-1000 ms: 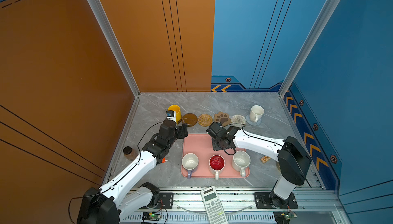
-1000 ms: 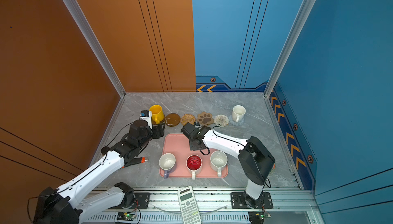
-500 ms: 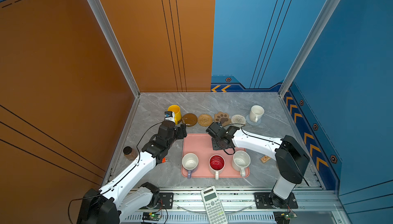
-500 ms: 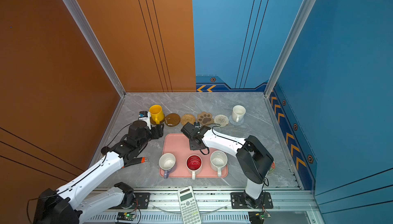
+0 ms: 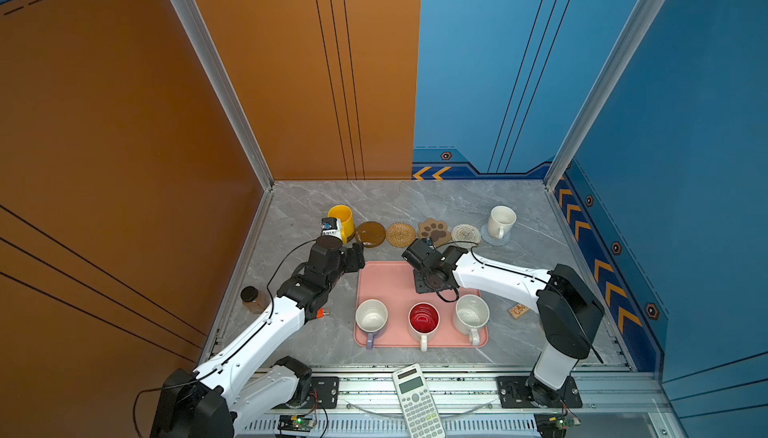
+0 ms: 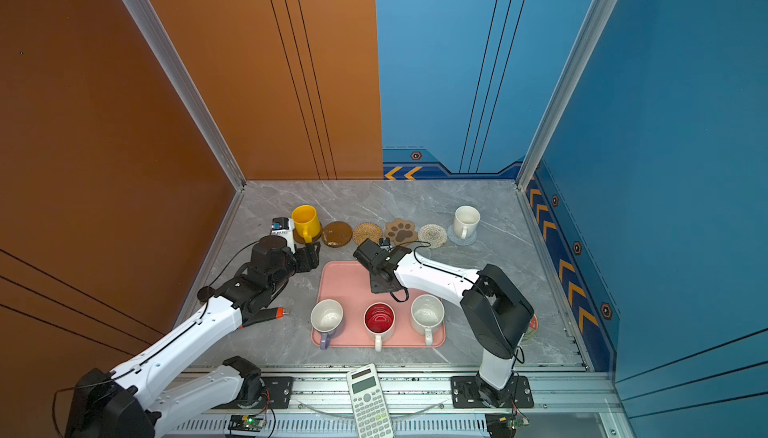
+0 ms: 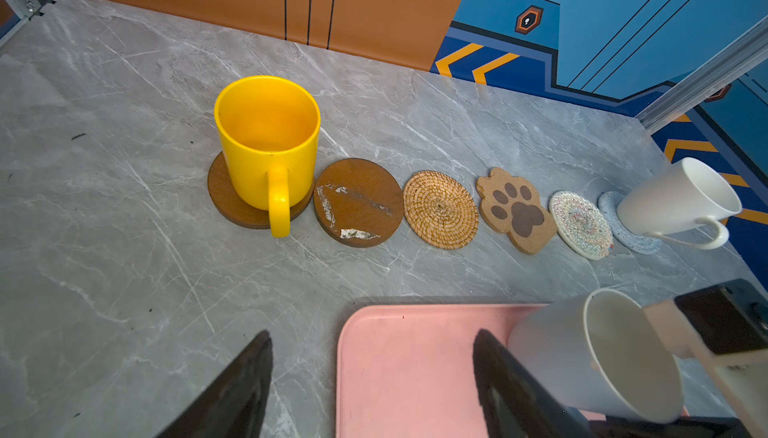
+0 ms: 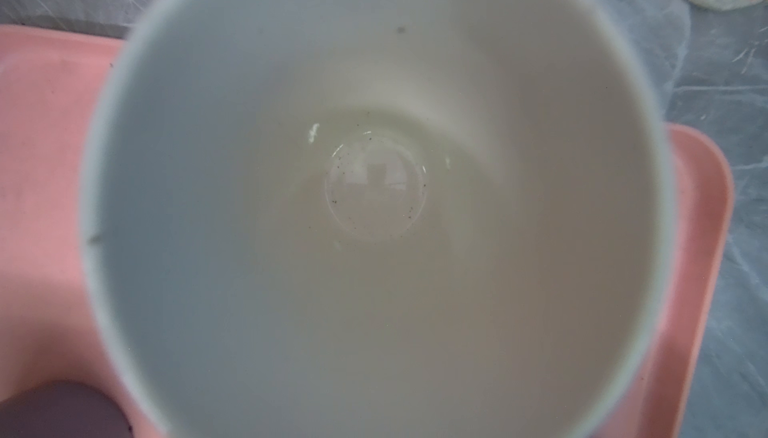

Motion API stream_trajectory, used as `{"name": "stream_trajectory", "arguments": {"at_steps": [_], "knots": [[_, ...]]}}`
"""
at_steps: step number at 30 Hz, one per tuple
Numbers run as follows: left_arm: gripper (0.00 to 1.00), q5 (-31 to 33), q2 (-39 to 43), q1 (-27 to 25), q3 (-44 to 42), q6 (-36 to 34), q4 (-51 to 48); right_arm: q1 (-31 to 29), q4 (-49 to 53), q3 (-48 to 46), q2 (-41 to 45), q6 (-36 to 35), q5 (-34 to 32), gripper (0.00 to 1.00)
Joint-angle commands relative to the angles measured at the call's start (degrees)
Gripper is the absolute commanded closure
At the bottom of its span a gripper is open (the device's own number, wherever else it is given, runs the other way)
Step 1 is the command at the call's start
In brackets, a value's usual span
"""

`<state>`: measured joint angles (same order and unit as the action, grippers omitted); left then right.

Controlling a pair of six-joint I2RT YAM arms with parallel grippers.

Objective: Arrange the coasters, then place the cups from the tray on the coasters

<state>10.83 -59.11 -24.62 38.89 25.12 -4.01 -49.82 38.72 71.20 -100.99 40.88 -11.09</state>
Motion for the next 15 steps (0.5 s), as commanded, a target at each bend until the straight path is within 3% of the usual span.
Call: {"name": "stream_trajectory", "arguments": {"at_steps": [1, 15], "knots": [[0.23, -0.84, 1.02, 0.63, -0.93, 0.51, 0.5, 0.08, 0.69, 0.92, -0.18, 0.33, -1.76, 1.0], [0.23, -0.81, 1.37, 0.63, -1.08, 0.71, 0.47, -0.14, 1.18, 1.46, 2.01, -0.42, -2.31, 1.0]]}}
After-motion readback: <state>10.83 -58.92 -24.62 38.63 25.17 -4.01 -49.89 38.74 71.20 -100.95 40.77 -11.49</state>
